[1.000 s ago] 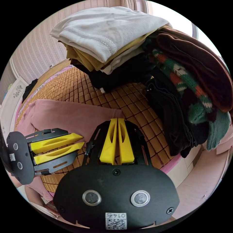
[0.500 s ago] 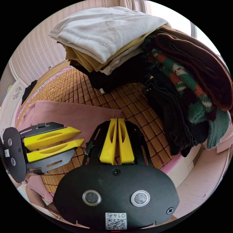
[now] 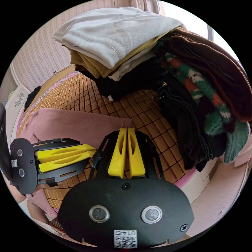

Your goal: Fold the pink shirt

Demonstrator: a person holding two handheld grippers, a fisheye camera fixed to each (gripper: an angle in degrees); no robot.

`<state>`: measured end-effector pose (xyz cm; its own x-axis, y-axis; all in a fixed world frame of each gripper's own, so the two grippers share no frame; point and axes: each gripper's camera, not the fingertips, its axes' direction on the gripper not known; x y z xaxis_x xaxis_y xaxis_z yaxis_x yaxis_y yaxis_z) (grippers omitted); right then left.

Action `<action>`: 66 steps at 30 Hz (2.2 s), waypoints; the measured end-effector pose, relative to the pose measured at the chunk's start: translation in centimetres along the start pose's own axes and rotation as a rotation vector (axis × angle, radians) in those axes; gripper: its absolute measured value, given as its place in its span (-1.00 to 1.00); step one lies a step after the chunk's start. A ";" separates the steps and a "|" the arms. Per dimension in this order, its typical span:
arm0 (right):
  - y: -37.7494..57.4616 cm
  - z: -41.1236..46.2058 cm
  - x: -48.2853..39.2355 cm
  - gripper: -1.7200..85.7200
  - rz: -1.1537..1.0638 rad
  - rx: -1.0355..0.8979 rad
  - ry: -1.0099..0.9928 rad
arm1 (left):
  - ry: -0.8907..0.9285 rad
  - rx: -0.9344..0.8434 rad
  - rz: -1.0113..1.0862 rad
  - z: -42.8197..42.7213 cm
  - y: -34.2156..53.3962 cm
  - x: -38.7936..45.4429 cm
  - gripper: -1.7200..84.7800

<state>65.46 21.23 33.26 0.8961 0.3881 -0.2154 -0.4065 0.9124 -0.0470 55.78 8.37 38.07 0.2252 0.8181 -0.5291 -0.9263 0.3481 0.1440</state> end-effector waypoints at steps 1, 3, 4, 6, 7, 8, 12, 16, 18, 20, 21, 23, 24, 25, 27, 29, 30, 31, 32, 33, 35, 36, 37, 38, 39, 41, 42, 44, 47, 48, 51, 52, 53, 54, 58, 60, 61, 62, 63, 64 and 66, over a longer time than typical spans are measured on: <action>0.0 0.0 -0.3 -0.97 -0.002 0.000 0.003 | -0.002 0.002 0.000 -0.2 0.5 -0.1 -0.98; 0.1 -0.1 -0.9 -0.96 -0.004 0.000 0.008 | -0.008 0.004 0.003 -0.5 1.3 -0.3 -0.98; 0.1 -0.2 -1.2 -0.96 -0.005 0.000 0.009 | -0.012 0.004 0.006 -0.8 1.8 -0.4 -0.97; 0.1 -0.3 -1.7 -0.95 -0.007 0.001 0.009 | -0.030 0.023 -0.019 -1.5 2.9 -0.8 -0.95; 0.2 -0.4 -2.0 -0.95 -0.006 0.006 0.013 | -0.026 0.049 -0.032 -2.3 3.8 -1.1 -0.92; 0.3 -0.5 -2.1 -0.94 -0.001 0.008 0.017 | -0.015 0.057 -0.037 -2.7 4.3 -1.3 -0.90; 0.6 -1.4 -2.7 -0.81 0.019 0.049 0.034 | -0.003 0.135 -0.089 -7.3 8.9 -3.0 -0.85; 1.3 -2.8 -4.1 -0.79 0.032 0.126 0.025 | -0.032 0.183 -0.180 -13.4 17.4 -5.6 -0.85; 1.5 -3.3 -5.1 -0.78 0.031 0.147 0.020 | -0.051 0.185 -0.245 -16.1 22.2 -6.8 -0.85; 1.8 -3.7 -6.4 -0.78 0.021 0.160 0.014 | -0.090 0.184 -0.323 -19.0 27.9 -7.9 -0.85; 2.0 -4.0 -7.5 -0.78 0.007 0.167 0.008 | -0.122 0.174 -0.387 -21.0 32.0 -8.6 -0.85; 2.5 -4.5 -9.4 -0.77 -0.029 0.175 -0.001 | -0.169 0.160 -0.487 -24.0 38.5 -9.2 -0.85; 2.9 -4.8 -11.0 -0.77 -0.069 0.174 0.004 | -0.199 0.152 -0.554 -26.0 42.9 -9.4 -0.85; 3.4 -5.2 -12.8 -0.77 -0.121 0.175 0.019 | -0.234 0.141 -0.614 -28.0 47.2 -9.4 -0.85; 4.3 -6.0 -15.9 -0.76 -0.196 0.178 0.037 | -0.302 0.133 -0.698 -30.9 53.7 -8.9 -0.85; 5.2 -6.9 -19.5 -0.77 -0.287 0.177 0.041 | -0.370 0.115 -0.780 -33.3 59.9 -8.3 -0.85; 5.6 -7.5 -22.2 -0.77 -0.358 0.179 0.041 | -0.403 0.105 -0.841 -34.6 64.0 -7.9 -0.85; 6.0 -8.0 -25.2 -0.76 -0.440 0.180 0.035 | -0.425 0.103 -0.909 -35.7 68.0 -7.6 -0.85; 6.2 -8.3 -26.8 -0.76 -0.483 0.179 0.031 | -0.432 0.104 -0.945 -36.2 70.0 -7.5 -0.85; 6.6 -8.9 -30.2 -0.76 -0.563 0.171 0.009 | -0.442 0.112 -1.015 -37.0 73.7 -7.3 -0.84; 7.4 -10.1 -35.5 -0.76 -0.667 0.140 -0.070 | -0.462 0.124 -1.111 -38.0 79.1 -7.0 -0.84; 8.2 -11.1 -39.1 -0.75 -0.730 0.136 -0.151 | -0.472 0.134 -1.171 -38.4 82.5 -7.0 -0.84; 9.1 -12.2 -42.8 -0.75 -0.800 0.137 -0.222 | -0.475 0.140 -1.226 -38.7 85.7 -7.1 -0.84; 9.6 -12.8 -44.7 -0.75 -0.838 0.139 -0.248 | -0.482 0.142 -1.252 -38.9 87.3 -7.1 -0.84; 10.6 -13.9 -48.4 -0.76 -0.909 0.158 -0.285 | -0.514 0.145 -1.300 -39.2 90.3 -7.2 -0.84; 11.5 -15.3 -53.6 -0.78 -0.968 0.204 -0.331 | -0.543 0.162 -1.367 -39.9 94.4 -7.5 -0.84; 11.9 -16.0 -57.0 -0.79 -0.994 0.225 -0.369 | -0.537 0.189 -1.403 -40.4 97.1 -7.9 -0.84; 12.2 -16.8 -62.5 -0.79 -1.058 0.213 -0.426 | -0.545 0.210 -1.443 -41.0 100.9 -8.7 -0.84; 13.0 -17.4 -73.0 -0.75 -1.219 0.121 -0.500 | -0.582 0.157 -1.504 -41.4 106.9 -10.9 -0.83; 13.6 -17.5 -77.4 -0.73 -1.286 0.093 -0.516 | -0.592 0.146 -1.530 -41.5 109.3 -11.8 -0.83; 15.7 -17.7 -88.1 -0.70 -1.457 0.078 -0.543 | -0.596 0.200 -1.605 -41.9 115.2 -13.7 -0.83; 16.6 -17.8 -92.3 -0.70 -1.521 0.067 -0.556 | -0.603 0.224 -1.631 -42.2 117.3 -14.4 -0.83; 17.0 -17.8 -94.3 -0.70 -1.547 0.055 -0.565 | -0.608 0.230 -1.644 -42.2 118.3 -14.7 -0.83; 17.7 -17.7 -98.4 -0.70 -1.596 0.024 -0.588 | -0.615 0.237 -1.665 -42.4 120.2 -15.4 -0.83; 19.1 -16.9 -110.8 -0.71 -1.664 -0.082 -0.670 | -0.632 0.299 -1.705 -42.9 125.6 -17.4 -0.81; 19.4 -16.4 -115.2 -0.71 -1.652 -0.070 -0.648 | -0.628 0.317 -1.704 -42.9 127.2 -18.2 -0.79; 19.5 -16.0 -117.7 -0.71 -1.647 -0.054 -0.624 | -0.618 0.309 -1.699 -42.6 128.1 -18.8 -0.79; 19.6 -15.7 -119.0 -0.71 -1.647 -0.056 -0.609 | -0.614 0.303 -1.697 -42.5 128.5 -19.1 -0.78; 19.9 -15.1 -121.4 -0.74 -1.662 -0.070 -0.576 | -0.611 0.293 -1.685 -42.2 129.3 -19.6 -0.78; 20.0 -14.3 -123.7 -0.76 -1.658 -0.081 -0.524 | -0.609 0.268 -1.677 -41.8 129.9 -20.2 -0.78; 20.0 -12.9 -126.4 -0.77 -1.634 -0.106 -0.474 | -0.561 0.211 -1.684 -41.2 130.9 -21.3 -0.78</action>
<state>-58.19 -11.24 46.96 0.3241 -0.8543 0.4063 0.9302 0.3661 0.0278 -82.73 17.72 33.73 0.9011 -0.4196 0.1093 0.4288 0.8999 -0.0798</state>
